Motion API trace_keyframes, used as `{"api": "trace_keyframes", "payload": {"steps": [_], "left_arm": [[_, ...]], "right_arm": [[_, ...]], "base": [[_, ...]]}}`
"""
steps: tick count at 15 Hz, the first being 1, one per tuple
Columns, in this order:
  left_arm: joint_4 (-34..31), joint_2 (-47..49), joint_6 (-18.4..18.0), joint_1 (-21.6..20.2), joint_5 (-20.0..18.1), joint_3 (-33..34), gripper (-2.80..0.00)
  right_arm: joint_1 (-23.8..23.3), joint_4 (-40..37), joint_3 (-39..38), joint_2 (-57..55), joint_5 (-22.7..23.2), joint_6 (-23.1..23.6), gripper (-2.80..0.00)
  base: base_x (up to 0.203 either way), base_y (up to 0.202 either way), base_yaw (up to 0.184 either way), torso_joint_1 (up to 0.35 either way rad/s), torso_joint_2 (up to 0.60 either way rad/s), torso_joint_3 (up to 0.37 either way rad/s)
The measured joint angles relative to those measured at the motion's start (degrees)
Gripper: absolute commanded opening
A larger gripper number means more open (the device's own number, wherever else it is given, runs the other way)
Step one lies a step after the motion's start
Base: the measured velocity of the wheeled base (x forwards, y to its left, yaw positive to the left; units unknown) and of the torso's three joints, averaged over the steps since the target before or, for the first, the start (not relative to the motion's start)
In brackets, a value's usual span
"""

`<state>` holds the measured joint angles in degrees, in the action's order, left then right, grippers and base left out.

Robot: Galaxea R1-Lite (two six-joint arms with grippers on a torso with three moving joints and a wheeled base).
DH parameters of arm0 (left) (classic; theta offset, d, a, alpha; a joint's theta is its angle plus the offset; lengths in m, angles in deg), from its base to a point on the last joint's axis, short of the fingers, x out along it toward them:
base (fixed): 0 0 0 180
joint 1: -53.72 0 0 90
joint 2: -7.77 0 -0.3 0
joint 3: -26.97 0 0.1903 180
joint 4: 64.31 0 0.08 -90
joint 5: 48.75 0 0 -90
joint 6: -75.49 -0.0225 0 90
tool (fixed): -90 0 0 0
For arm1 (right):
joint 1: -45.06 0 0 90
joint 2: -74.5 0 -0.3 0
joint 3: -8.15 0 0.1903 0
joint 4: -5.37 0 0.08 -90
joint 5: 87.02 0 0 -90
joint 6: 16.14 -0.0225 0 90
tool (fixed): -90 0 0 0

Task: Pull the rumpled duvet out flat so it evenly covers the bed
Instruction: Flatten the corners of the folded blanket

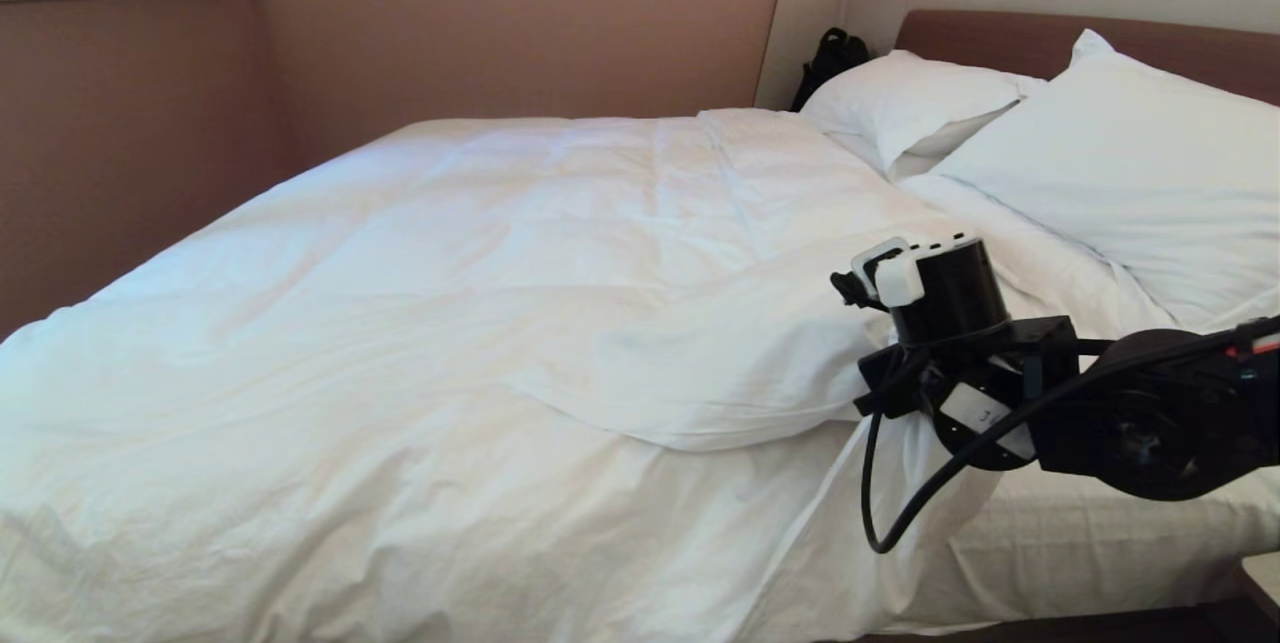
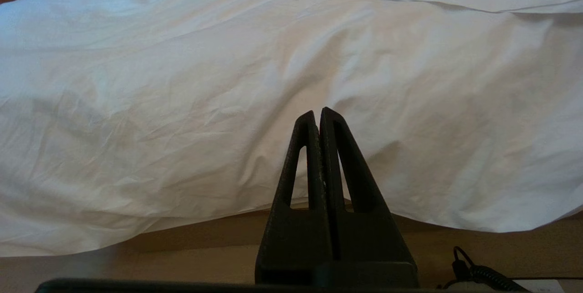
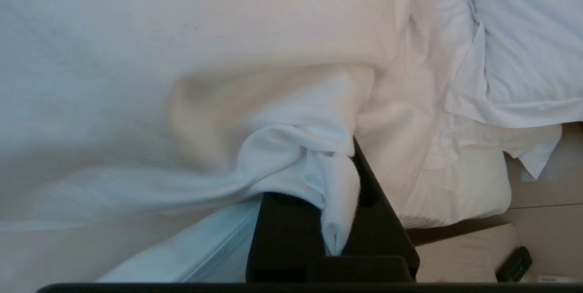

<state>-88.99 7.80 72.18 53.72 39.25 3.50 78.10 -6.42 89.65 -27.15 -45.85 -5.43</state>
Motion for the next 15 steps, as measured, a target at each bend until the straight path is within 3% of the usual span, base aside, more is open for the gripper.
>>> {"api": "trace_keyframes", "payload": {"steps": [6, 10, 11, 15], "left_arm": [[0.0, 0.0, 0.0, 0.0, 0.0, 0.0, -2.80], [0.0, 0.0, 0.0, 0.0, 0.0, 0.0, -2.80], [0.0, 0.0, 0.0, 0.0, 0.0, 0.0, -2.80], [0.0, 0.0, 0.0, 0.0, 0.0, 0.0, -2.80]], "right_arm": [[-0.2, -1.4, -4.8, -0.8, 7.8, 0.4, -2.80], [0.1, -0.9, -9.9, -0.8, 9.8, 0.1, -2.80], [0.1, -0.6, -11.0, -0.7, 9.8, -0.1, 0.00], [0.2, -0.7, -13.7, -0.3, 9.4, -1.0, 0.00]], "base": [[0.000, 0.000, 0.000, 0.000, 0.00, 0.000], [0.000, 0.000, 0.000, 0.000, 0.00, 0.000], [0.000, 0.000, 0.000, 0.000, 0.00, 0.000], [0.000, 0.000, 0.000, 0.000, 0.00, 0.000]]}}
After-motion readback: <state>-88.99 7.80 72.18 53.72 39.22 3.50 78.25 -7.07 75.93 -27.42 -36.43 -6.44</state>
